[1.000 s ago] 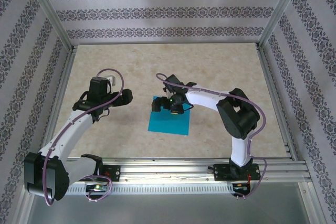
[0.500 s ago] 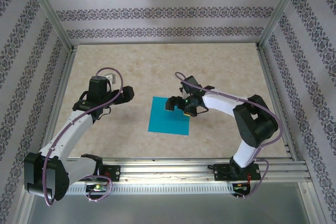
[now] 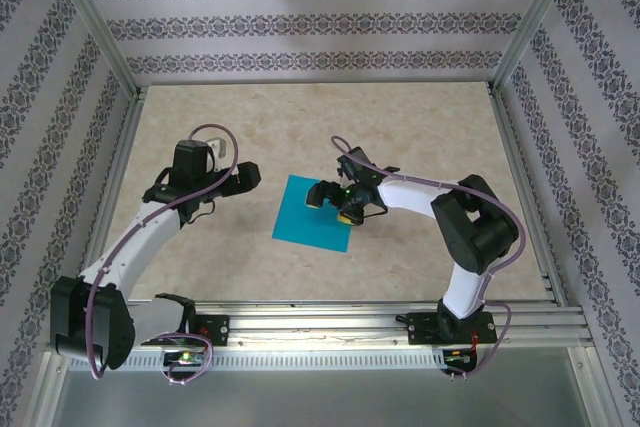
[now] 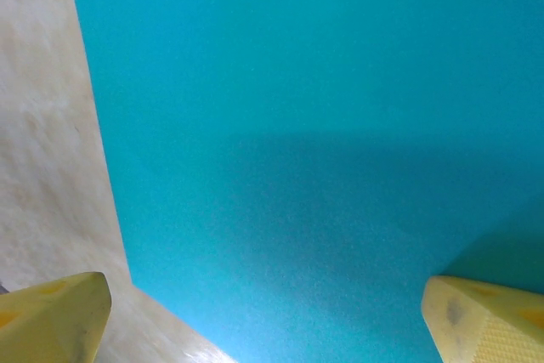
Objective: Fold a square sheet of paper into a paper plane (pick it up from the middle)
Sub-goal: Move the square sheet of paper to the center of the table.
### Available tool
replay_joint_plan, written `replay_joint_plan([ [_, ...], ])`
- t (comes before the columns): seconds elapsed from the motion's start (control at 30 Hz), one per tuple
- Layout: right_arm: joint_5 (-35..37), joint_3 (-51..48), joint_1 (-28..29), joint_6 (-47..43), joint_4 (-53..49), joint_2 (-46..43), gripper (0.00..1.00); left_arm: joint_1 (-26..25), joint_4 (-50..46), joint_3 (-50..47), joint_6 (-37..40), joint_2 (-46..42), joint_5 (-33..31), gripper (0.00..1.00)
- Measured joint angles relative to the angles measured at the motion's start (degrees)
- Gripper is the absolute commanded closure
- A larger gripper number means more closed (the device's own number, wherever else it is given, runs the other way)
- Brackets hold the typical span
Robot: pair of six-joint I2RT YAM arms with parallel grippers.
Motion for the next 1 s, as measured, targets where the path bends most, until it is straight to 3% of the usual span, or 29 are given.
replay_joint_plan([
  [0.2, -2.5, 7.2, 0.0, -3.3, -0.5, 5.5, 0.02, -0.9, -1.7, 3.6, 0.3, 3.8, 2.0, 0.0],
  [0.63, -9.0, 10.5, 0.0, -12.2, -0.2, 8.2, 0.02, -3.6, -5.3, 8.7, 0.0, 9.9, 2.6, 0.01],
  [1.0, -1.4, -6.3, -2.6, -8.3, 11.8, -11.2, 0.02, -12.9, -13.5, 20.8, -3.5, 22.3, -9.4, 0.06],
])
